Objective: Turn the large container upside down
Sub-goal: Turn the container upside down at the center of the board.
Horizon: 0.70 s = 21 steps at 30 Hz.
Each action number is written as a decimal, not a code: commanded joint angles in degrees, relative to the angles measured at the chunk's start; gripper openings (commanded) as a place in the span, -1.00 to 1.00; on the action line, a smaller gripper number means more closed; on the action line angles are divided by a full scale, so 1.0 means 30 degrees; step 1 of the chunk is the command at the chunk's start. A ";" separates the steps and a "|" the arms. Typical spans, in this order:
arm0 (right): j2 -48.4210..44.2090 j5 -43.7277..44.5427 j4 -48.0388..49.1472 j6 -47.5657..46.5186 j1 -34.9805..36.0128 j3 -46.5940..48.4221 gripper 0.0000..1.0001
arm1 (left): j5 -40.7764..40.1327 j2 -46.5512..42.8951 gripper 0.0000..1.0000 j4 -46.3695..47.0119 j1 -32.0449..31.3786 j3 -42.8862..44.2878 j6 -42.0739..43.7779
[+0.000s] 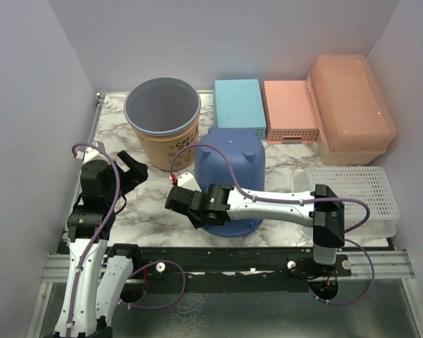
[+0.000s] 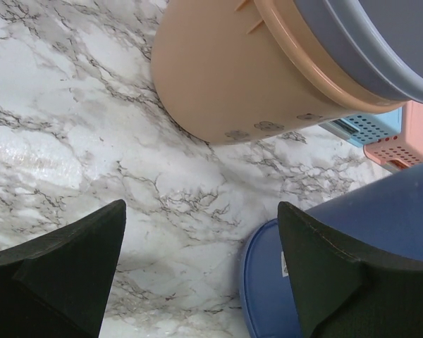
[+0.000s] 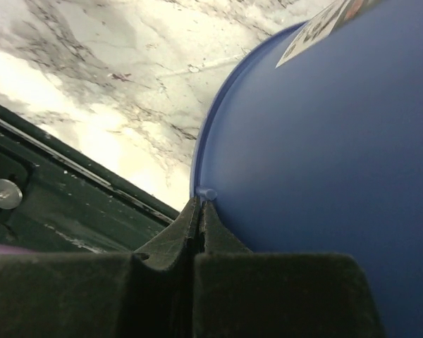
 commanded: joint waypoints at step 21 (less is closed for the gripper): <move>-0.3966 -0.1519 0.1739 -0.2898 0.0007 0.0152 -0.89 | -0.0240 -0.0293 0.77 -0.0228 -0.0054 0.0280 -0.0138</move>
